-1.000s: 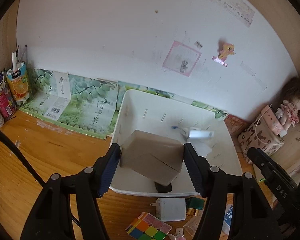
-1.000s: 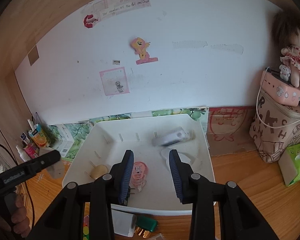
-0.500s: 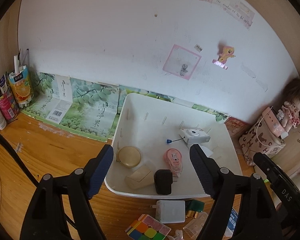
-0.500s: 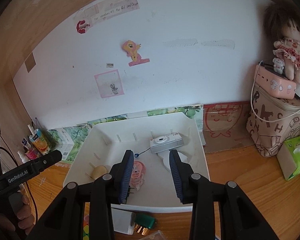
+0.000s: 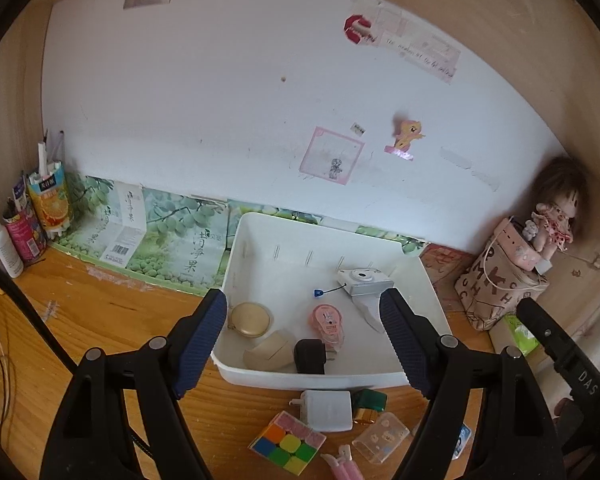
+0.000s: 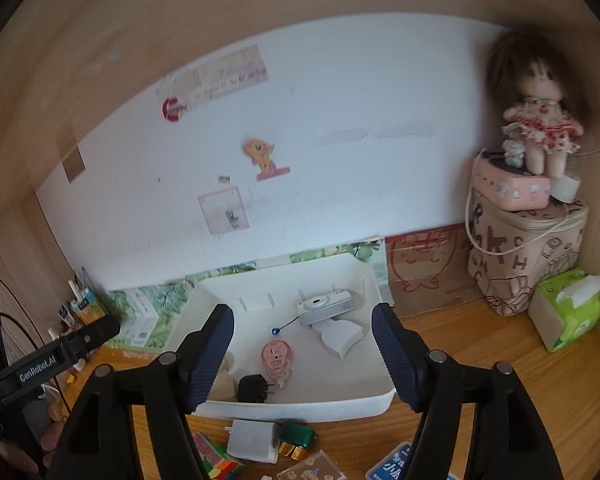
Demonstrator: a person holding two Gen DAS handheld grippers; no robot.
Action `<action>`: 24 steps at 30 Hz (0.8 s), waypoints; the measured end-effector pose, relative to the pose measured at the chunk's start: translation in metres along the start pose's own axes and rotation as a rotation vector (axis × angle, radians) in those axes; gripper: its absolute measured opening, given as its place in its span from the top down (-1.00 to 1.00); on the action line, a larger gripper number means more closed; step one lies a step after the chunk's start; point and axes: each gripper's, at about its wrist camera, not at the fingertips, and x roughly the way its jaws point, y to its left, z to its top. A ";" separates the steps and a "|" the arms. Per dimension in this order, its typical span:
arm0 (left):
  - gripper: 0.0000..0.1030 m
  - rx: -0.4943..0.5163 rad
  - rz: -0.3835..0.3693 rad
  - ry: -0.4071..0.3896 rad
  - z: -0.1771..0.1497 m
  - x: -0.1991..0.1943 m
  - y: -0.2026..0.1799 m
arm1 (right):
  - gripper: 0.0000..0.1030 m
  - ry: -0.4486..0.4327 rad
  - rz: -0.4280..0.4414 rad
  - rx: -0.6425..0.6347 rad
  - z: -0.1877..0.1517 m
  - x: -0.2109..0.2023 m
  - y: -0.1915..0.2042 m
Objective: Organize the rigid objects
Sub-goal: 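Withdraw both tools from the bin back toward the desk items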
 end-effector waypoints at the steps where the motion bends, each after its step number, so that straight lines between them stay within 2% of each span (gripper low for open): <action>1: -0.58 0.000 -0.004 -0.005 -0.001 -0.003 0.000 | -0.47 -0.006 -0.007 0.004 0.000 -0.005 0.000; 3: -0.58 0.000 -0.017 -0.017 -0.002 -0.012 -0.002 | -0.56 -0.019 -0.019 0.014 -0.001 -0.014 -0.001; 14: -0.59 0.006 -0.088 -0.040 -0.018 -0.041 -0.008 | -0.59 -0.095 -0.096 0.061 -0.014 -0.073 -0.007; 24: -0.59 -0.003 -0.092 0.039 -0.048 -0.046 -0.003 | -0.59 -0.072 -0.151 0.059 -0.051 -0.100 -0.003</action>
